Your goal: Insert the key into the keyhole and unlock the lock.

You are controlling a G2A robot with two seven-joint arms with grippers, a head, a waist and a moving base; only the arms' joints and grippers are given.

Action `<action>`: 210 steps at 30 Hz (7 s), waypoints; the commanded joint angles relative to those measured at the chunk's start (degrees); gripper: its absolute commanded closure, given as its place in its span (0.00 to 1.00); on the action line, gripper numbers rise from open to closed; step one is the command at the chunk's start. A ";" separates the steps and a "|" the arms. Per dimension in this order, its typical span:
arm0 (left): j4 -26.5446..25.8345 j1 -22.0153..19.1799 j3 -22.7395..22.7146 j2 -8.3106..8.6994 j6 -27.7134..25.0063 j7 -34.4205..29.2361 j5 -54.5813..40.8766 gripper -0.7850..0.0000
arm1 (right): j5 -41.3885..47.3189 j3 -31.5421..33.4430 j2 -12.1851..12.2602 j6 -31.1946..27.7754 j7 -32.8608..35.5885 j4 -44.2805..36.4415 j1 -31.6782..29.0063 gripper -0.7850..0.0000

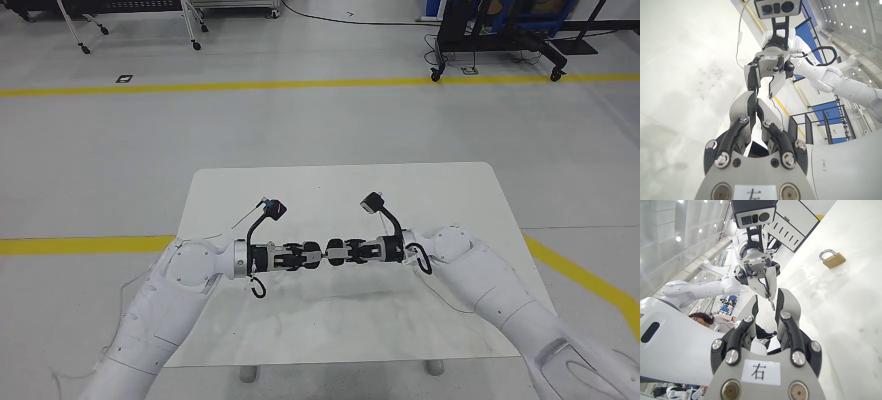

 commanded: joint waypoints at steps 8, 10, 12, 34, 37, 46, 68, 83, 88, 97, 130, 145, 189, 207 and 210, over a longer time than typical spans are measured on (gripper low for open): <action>-0.47 0.55 -0.27 0.39 0.04 1.65 0.33 1.00 | 0.68 -0.44 -0.57 0.25 0.26 0.68 0.13 1.00; -0.68 0.68 -0.21 0.47 -0.06 1.86 0.77 1.00 | 0.64 -0.49 -0.65 0.24 0.24 0.79 0.18 1.00; -0.82 0.81 -0.17 0.55 0.02 2.20 1.07 1.00 | 0.63 -0.50 -0.72 0.15 0.16 0.91 0.15 1.00; -3.55 3.53 -8.26 2.88 -2.44 7.18 5.80 0.00 | -1.29 10.01 4.19 -6.14 -6.13 1.56 -2.96 1.00; -7.39 4.77 -11.15 4.09 -1.00 10.20 25.73 0.00 | -1.29 10.01 4.19 -6.14 -6.13 1.56 -2.96 1.00; -13.67 10.41 -10.29 5.08 3.10 18.41 55.63 0.00 | -1.29 10.01 4.19 -6.14 -6.13 1.56 -2.96 1.00; -3.61 1.45 2.34 2.59 5.83 16.08 64.18 0.60 | -1.29 10.01 4.19 -6.14 -6.13 1.56 -2.96 1.00; -2.35 0.15 4.40 1.94 8.36 14.70 66.88 0.94 | -1.29 10.01 4.19 -6.14 -6.13 1.56 -2.96 1.00; -2.04 -0.05 4.84 1.73 9.10 14.74 67.56 1.00 | -1.29 10.01 4.19 -6.14 -6.13 1.56 -2.96 1.00; -2.40 0.27 3.65 1.47 10.98 18.20 65.60 1.00 | -1.29 10.01 4.19 -6.14 -6.13 1.56 -2.96 1.00; 12.68 -4.72 -0.87 -2.29 12.09 17.23 -4.30 1.00 | -1.46 7.52 1.21 -11.24 -16.15 1.42 -3.47 1.00; 18.61 -9.19 2.38 -4.11 16.09 13.83 -12.37 1.00 | -2.29 7.94 0.31 -14.69 -20.68 2.76 -2.93 1.00; 38.52 -17.75 5.88 -13.49 34.88 12.69 -53.05 1.00 | -0.02 11.68 -1.36 21.36 -33.47 -11.11 -9.88 1.00; 31.83 -14.61 5.34 -12.81 30.08 24.36 -40.58 1.00 | -4.04 12.63 -2.36 32.23 -40.65 -15.99 -13.45 1.00; 31.27 -14.44 5.26 -12.79 30.44 25.53 -39.23 1.00 | -3.86 11.81 -2.96 33.29 -41.22 -15.38 -13.12 1.00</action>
